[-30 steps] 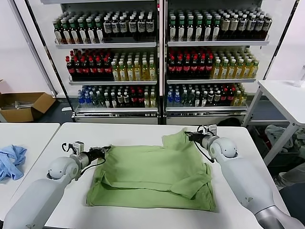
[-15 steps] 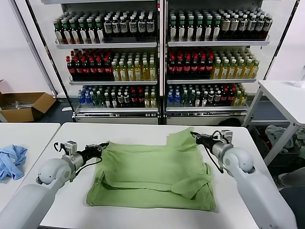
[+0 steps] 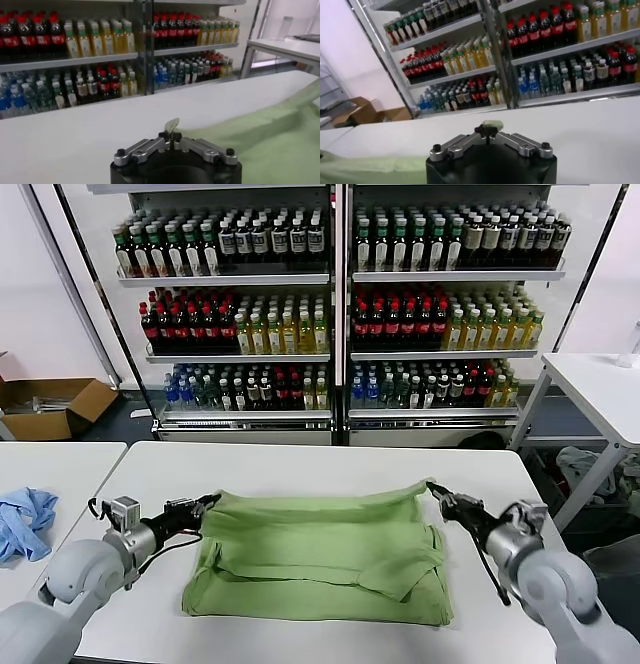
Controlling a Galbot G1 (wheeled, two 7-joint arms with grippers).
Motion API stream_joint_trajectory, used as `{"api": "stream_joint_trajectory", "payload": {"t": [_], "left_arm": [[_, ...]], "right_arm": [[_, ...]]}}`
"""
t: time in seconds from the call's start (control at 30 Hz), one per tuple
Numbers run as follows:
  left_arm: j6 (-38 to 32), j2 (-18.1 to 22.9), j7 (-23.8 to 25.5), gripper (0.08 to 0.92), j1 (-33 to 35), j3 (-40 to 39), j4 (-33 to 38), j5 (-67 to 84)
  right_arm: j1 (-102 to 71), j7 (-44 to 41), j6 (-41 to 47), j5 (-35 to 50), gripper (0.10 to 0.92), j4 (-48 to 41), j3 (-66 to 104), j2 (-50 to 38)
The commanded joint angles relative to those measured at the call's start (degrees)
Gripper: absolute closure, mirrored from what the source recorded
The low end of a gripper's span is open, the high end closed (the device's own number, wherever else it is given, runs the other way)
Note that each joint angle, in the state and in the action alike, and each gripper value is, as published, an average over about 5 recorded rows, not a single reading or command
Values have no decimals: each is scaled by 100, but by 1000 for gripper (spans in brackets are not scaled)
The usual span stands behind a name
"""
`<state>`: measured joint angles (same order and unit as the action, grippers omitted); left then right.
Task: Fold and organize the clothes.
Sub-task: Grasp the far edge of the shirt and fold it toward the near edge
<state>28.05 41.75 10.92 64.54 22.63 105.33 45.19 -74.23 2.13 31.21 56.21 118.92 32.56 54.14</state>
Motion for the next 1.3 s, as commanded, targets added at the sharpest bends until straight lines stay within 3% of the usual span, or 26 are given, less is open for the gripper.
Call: {"api": "stream_joint_trajectory", "payload": {"t": [0.03,0.17,0.33,0.67,1.1,1.17,1.3], "left_arm": [[44,-15,34,908,1685,888,910,-177],[18,98,76,908,1921,981,947,-240],[-9,184,84,908,1602,752,866,-235],[22,142,84,908,1076,583,669,-168],[22,130,97,908,912,525,625,-127],[22,130,104,908,888,520,614,-124],[20,126,118,908,866,532,595,-121]], "right_arm": [[-1788,10,-89,-23,918,1037,674,84],[-1791,-22,-145,-373,918,903,563,128],[-919,226,87,-867,883,345,267,-61],[963,718,203,-1067,611,-1042,-1175,1],[1868,925,202,-1171,251,-1945,-2132,563],[1929,936,204,-1182,250,-2043,-2199,571],[1849,904,206,-1256,348,-2043,-2231,507]]}}
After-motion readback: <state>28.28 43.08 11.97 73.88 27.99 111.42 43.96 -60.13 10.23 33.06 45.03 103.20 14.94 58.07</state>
